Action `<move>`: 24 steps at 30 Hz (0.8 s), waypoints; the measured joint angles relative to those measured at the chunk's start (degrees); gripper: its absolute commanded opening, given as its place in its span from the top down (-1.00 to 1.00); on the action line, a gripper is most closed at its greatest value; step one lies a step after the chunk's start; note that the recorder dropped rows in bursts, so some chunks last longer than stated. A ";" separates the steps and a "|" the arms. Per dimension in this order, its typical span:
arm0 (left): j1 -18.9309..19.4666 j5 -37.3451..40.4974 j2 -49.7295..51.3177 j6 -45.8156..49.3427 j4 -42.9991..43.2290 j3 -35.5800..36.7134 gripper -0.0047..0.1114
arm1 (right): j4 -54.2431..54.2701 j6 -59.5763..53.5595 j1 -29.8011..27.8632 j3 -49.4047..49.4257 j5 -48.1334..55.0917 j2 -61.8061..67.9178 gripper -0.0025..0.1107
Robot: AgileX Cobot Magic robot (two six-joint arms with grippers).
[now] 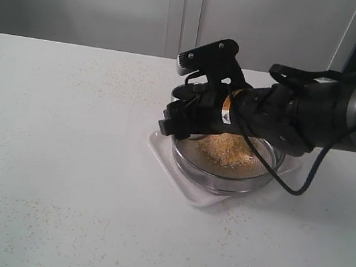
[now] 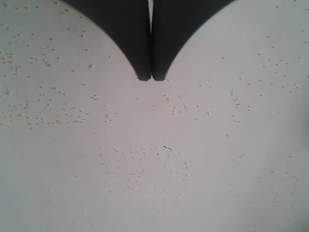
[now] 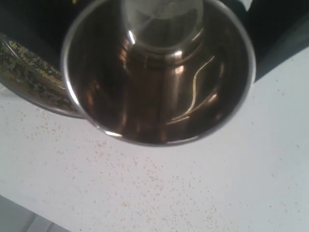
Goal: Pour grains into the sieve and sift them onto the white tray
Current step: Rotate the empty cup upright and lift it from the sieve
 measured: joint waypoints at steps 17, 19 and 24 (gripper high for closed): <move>0.00 0.00 0.00 0.00 0.00 0.00 0.92 | 7.03 1.48 -6.35 12.69 -26.00 -0.50 0.96; 0.00 0.00 0.00 0.00 0.00 0.00 0.92 | 7.19 0.94 -6.90 13.16 -27.02 -0.74 0.96; 0.00 0.00 0.00 0.00 0.00 0.00 0.92 | 7.42 -0.01 -7.89 14.19 -28.89 -2.38 0.96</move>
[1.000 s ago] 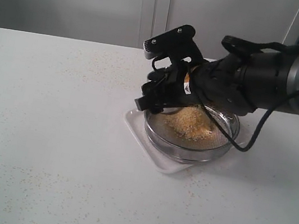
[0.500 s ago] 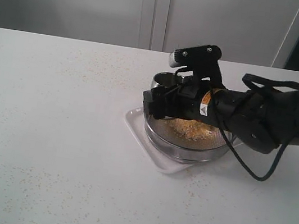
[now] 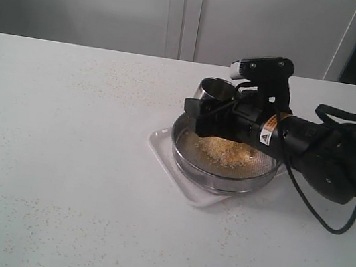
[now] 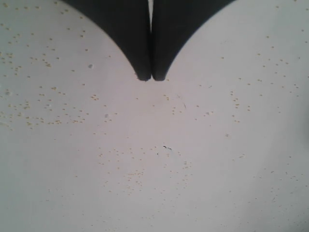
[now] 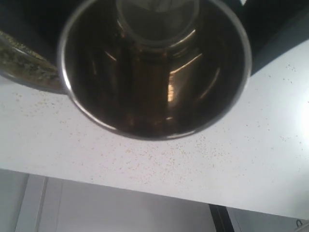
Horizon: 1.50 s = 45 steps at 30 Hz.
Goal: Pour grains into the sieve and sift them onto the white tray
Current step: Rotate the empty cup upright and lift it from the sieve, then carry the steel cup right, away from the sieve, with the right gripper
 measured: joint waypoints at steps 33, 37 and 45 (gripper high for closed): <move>0.00 0.00 0.00 0.00 0.00 0.00 0.92 | 8.75 -13.00 -12.96 4.88 -9.39 -2.09 0.96; 0.00 0.00 0.00 0.00 0.00 0.00 0.92 | 8.85 -13.00 -15.12 4.88 -9.03 -2.09 0.96; 0.00 0.00 0.00 0.00 0.00 0.00 0.92 | 14.80 -15.10 -20.76 4.88 -9.87 0.84 0.96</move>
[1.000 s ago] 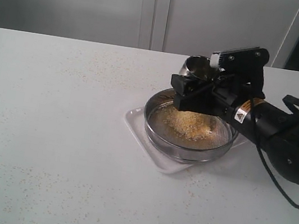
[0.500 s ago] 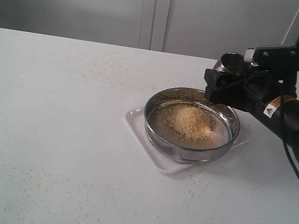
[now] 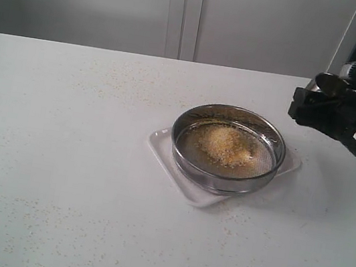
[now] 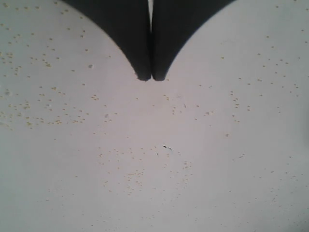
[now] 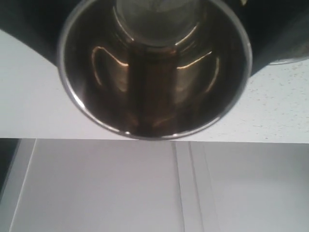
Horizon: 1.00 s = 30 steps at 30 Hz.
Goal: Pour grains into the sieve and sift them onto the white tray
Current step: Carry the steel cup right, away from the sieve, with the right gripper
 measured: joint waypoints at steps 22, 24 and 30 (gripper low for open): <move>0.00 0.00 0.00 0.00 0.00 0.00 0.92 | 9.31 -7.99 -5.16 -11.05 -5.80 18.96 0.96; 0.00 0.00 0.00 0.00 0.00 0.00 0.92 | 10.16 -7.60 -5.44 -12.74 -3.73 19.77 0.96; 0.00 0.00 0.00 0.00 0.00 0.00 0.92 | 10.67 -7.55 -5.51 -15.15 -2.63 22.40 0.96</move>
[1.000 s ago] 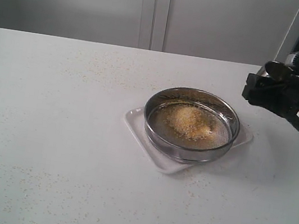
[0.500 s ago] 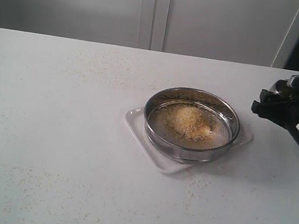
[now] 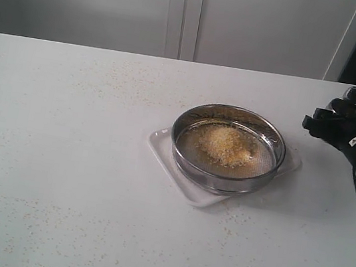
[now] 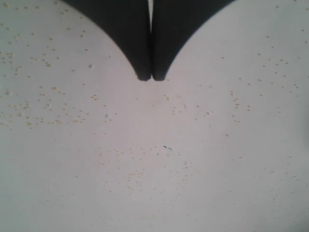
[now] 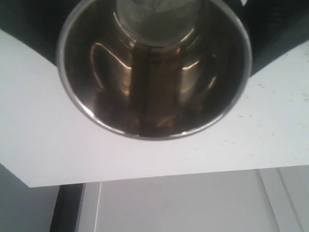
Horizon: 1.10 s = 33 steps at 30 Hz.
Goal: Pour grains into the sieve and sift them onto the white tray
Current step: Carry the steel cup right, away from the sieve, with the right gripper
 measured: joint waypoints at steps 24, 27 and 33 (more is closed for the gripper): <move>0.00 0.00 0.00 0.00 0.00 0.00 0.92 | -5.31 -0.73 0.00 -0.85 0.32 3.15 0.21; 0.00 0.00 0.00 0.00 0.00 0.00 0.92 | -5.53 -0.82 0.00 -0.85 0.23 3.22 -0.19; 0.00 0.00 0.00 0.00 0.00 0.00 0.92 | -5.92 -3.08 0.00 -0.85 0.23 3.22 -0.55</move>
